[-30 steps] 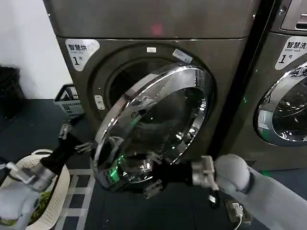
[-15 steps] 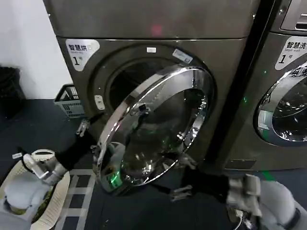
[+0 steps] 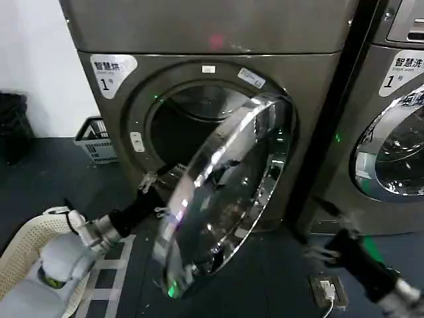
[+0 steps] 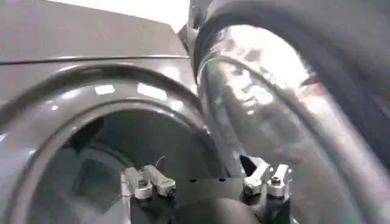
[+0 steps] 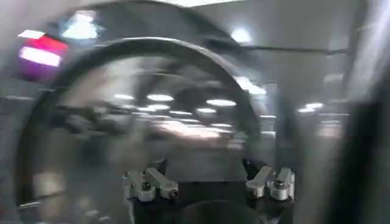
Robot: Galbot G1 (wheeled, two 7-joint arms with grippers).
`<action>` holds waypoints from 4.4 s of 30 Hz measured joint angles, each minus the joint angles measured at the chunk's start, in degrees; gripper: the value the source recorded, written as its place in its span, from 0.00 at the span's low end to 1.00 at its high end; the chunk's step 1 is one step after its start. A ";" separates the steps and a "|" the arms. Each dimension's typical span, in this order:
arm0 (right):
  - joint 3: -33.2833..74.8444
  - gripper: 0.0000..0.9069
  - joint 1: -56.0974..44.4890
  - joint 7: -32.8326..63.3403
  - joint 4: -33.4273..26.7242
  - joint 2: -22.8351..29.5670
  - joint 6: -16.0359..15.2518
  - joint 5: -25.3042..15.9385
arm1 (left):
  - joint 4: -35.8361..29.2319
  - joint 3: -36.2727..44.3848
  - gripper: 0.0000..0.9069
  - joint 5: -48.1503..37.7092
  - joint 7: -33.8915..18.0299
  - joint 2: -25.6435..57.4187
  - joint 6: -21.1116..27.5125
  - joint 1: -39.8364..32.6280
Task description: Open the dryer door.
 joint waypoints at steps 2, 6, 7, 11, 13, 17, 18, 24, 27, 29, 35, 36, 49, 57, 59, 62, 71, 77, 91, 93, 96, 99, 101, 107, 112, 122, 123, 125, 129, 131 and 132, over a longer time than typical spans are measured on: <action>2.92 1.00 1.68 3.20 -2.62 1.79 -2.23 -0.03 | 1.13 2.52 1.00 0.23 -0.14 -1.01 -0.40 -2.06; 9.02 1.00 4.49 7.73 -7.75 3.52 -4.69 -2.21 | 3.20 6.91 1.00 1.15 -0.51 -2.99 -1.06 -5.54; 10.46 1.00 5.01 8.73 -8.87 3.75 -5.10 -2.86 | 3.81 7.86 1.00 1.50 -0.65 -3.60 -1.29 -6.45; 16.92 1.00 7.25 12.66 -14.15 3.85 -7.64 -5.88 | 6.03 11.48 1.00 2.77 -1.31 -6.13 -1.85 -9.46; 19.98 1.00 8.14 12.94 -16.74 3.25 -9.85 -7.36 | 7.17 12.91 1.00 3.68 -1.71 -7.33 -2.08 -10.57; 25.39 1.00 8.54 12.85 -21.42 1.92 -12.02 -7.63 | 9.85 15.73 1.00 6.25 -2.67 -9.88 -2.63 -13.03; 26.59 1.00 8.53 12.87 -22.51 1.81 -11.98 -7.54 | 10.57 16.47 1.00 6.36 -2.86 -10.65 -2.63 -13.57; 30.97 1.00 9.24 13.24 -25.90 1.45 -12.40 -7.94 | 15.44 20.53 1.00 6.68 -3.44 -15.35 -2.70 -17.27; 32.51 1.00 10.49 14.07 -26.47 1.13 -13.71 -9.28 | 17.89 22.54 1.00 6.72 -3.47 -17.66 -3.03 -18.79; 33.15 1.00 11.09 14.33 -27.09 1.09 -13.72 -9.75 | 19.26 23.47 1.00 7.07 -3.64 -18.82 -3.22 -19.43; 34.16 1.00 11.20 14.35 -28.07 1.23 -12.90 -9.65 | 22.87 25.07 1.00 7.95 -3.83 -21.99 -3.04 -21.14; 34.21 1.00 11.20 14.33 -28.03 1.28 -12.78 -9.62 | 23.47 25.22 1.00 7.97 -3.84 -22.54 -3.03 -21.54; 34.48 1.00 11.03 14.03 -27.52 1.58 -12.54 -9.29 | 28.44 25.67 1.00 7.49 -3.90 -26.35 -2.79 -24.37; 34.56 1.00 11.03 13.94 -27.01 1.72 -12.64 -9.25 | 29.09 25.70 1.00 7.40 -3.78 -26.60 -2.89 -24.68; 34.61 1.00 11.02 13.93 -26.84 1.72 -12.65 -9.22 | 29.08 25.70 1.00 7.36 -3.75 -26.61 -2.90 -24.70; 34.62 1.00 11.00 13.91 -26.72 1.73 -12.69 -9.19 | 29.12 25.72 1.00 7.27 -3.70 -26.76 -2.91 -24.93; 34.71 1.00 10.75 13.84 -26.70 1.72 -12.69 -9.07 | 29.68 25.88 1.00 7.27 -3.66 -27.45 -2.92 -25.28; 34.83 1.00 10.63 13.84 -26.56 1.71 -12.73 -8.98 | 29.01 25.86 1.00 7.30 -3.65 -27.24 -2.63 -25.13; 34.39 1.00 11.33 12.70 -26.20 1.03 -13.40 -7.44 | 6.89 18.20 1.00 1.86 -10.62 -12.46 12.24 -12.44; 34.10 1.00 11.49 12.64 -26.50 0.85 -13.37 -7.47 | 2.33 15.36 1.00 0.96 -11.90 -9.94 14.20 -8.89; 33.90 1.00 11.59 12.47 -26.79 0.64 -13.35 -7.49 | -3.44 10.50 1.00 1.70 -12.13 -6.78 16.23 -2.50; 33.86 1.00 11.75 12.04 -26.92 0.37 -13.39 -7.42 | -8.58 4.21 1.00 0.46 -13.27 -3.62 18.37 5.26; 33.83 1.00 11.97 11.81 -26.93 0.24 -13.40 -7.24 | -11.48 -0.53 1.00 -0.30 -14.13 -1.34 19.24 10.55; 32.76 1.00 12.52 11.28 -26.75 0.42 -12.86 -7.14 | -17.45 -15.10 1.00 -9.79 -23.72 3.84 27.84 25.48; 31.43 1.00 12.89 10.98 -27.01 0.35 -12.19 -7.14 | -20.81 -26.09 1.00 -20.69 -34.49 4.80 34.66 35.74; 29.53 1.00 13.42 10.42 -28.38 -1.30 -11.08 -7.08 | -20.24 -41.86 1.00 -45.74 -56.49 6.12 44.60 43.93; 29.24 1.00 13.58 10.24 -28.21 -1.33 -11.08 -7.08 | -19.97 -42.97 1.00 -47.88 -57.83 5.99 45.33 43.88; 28.82 1.00 13.69 10.02 -27.97 -1.54 -10.82 -7.08 | -19.28 -44.91 1.00 -52.93 -61.06 6.06 47.25 43.52; 27.70 1.00 13.71 9.35 -27.96 -1.96 -10.11 -6.03 | -17.68 -48.17 1.00 -65.12 -69.50 7.65 49.18 42.85; 27.29 1.00 13.69 9.17 -27.72 -1.95 -9.66 -5.57 | -16.35 -49.31 1.00 -73.03 -74.69 8.80 50.46 41.90; 27.04 1.00 13.69 9.15 -27.63 -1.85 -9.23 -5.48 | -15.41 -49.84 1.00 -77.36 -76.89 9.49 51.36 41.28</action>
